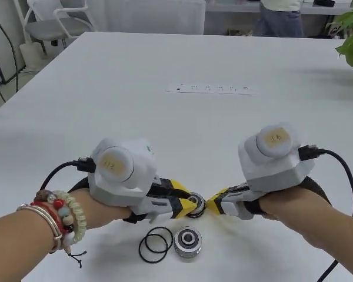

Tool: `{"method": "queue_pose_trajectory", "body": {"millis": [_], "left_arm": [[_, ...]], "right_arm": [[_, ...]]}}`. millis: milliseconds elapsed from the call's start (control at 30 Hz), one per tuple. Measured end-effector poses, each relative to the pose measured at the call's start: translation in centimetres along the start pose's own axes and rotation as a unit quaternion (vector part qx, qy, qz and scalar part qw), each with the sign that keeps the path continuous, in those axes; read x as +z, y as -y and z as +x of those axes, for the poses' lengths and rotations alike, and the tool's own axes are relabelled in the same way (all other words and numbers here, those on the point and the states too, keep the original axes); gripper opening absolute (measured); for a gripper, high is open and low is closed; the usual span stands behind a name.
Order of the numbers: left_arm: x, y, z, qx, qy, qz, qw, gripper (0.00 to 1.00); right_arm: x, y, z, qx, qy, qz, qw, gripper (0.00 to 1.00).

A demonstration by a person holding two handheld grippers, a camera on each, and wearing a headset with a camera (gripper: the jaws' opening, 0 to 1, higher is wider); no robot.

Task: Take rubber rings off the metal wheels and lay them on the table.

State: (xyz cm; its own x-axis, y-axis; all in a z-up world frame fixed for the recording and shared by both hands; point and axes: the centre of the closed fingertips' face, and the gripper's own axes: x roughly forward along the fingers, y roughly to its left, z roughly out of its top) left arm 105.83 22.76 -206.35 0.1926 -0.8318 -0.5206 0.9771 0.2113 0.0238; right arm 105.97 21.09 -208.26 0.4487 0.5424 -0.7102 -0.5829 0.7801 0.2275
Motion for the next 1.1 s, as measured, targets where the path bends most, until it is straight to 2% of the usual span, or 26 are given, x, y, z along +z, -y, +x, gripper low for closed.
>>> {"method": "queue_pose_trajectory", "body": {"millis": [167,233,333,1100], "left_arm": [[0.0,0.0,0.0,-0.001,0.000,0.002,1.0000,0.08],[0.0,0.0,0.0,-0.001,0.001,0.003,1.0000,0.08],[0.0,0.1,0.0,-0.002,0.001,0.004,1.0000,0.08],[0.0,0.0,0.0,-0.002,0.002,0.011,0.9999,0.08]], "right_arm": [[0.1,0.0,-0.4,0.003,-0.005,0.035,0.9994,0.00],[0.3,0.0,-0.6,0.009,0.005,0.048,0.9988,0.00],[0.8,-0.6,-0.9,0.032,0.024,0.085,0.9956,0.00],[1.0,-1.5,-0.9,0.040,0.022,0.082,0.9956,0.00]]}}
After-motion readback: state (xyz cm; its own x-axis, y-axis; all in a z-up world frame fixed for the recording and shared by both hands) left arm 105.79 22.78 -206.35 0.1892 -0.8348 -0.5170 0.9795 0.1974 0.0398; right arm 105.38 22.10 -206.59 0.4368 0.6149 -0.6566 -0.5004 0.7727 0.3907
